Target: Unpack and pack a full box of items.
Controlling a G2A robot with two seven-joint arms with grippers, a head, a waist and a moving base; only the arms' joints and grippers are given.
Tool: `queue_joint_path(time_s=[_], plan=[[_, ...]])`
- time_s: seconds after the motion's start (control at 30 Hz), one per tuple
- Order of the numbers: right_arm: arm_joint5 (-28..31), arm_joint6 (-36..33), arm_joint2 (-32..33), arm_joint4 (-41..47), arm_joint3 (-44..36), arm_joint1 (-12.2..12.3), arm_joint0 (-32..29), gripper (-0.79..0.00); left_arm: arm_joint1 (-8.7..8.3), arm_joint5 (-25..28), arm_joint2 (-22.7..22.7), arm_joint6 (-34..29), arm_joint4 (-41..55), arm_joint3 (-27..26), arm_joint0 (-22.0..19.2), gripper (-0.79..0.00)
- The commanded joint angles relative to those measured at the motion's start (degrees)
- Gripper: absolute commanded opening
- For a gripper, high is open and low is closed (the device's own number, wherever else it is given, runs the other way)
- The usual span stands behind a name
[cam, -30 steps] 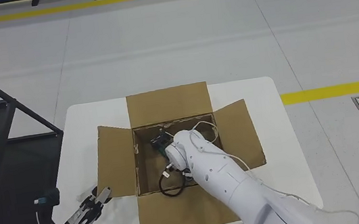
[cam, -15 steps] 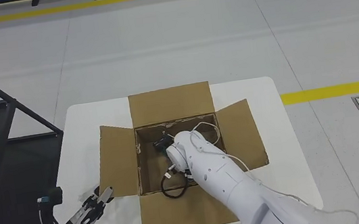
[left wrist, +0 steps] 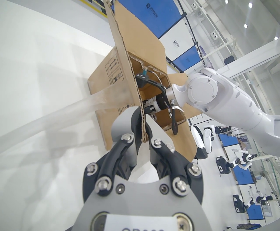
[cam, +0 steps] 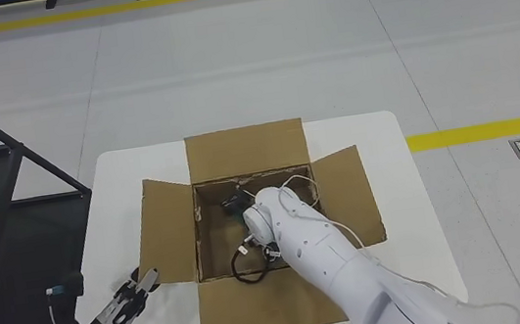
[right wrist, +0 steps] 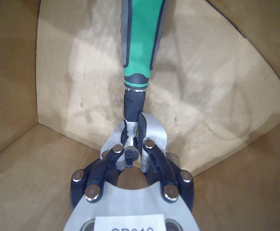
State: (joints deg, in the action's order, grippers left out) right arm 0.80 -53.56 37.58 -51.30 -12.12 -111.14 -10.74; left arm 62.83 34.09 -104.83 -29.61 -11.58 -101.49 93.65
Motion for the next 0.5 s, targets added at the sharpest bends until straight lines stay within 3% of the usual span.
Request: queue_joint_path(time_s=[0.0,0.3,0.47], plan=[[0.6,0.8,0.2,0.0,-0.5,0.1,0.2,-0.785,-0.02,-0.4,-0.2,0.8,-0.4,-0.1,0.1,-0.785],[3.2,4.1,0.9,-1.4,-6.0,1.4,0.2,-0.785,-0.22,-2.1,-1.1,2.4,-1.9,-1.0,-0.2,-0.785],[2.7,3.8,1.6,-3.6,-11.8,2.8,-1.2,-0.785,-0.64,-0.9,-1.8,-0.4,-1.1,-1.1,-0.7,-0.785]])
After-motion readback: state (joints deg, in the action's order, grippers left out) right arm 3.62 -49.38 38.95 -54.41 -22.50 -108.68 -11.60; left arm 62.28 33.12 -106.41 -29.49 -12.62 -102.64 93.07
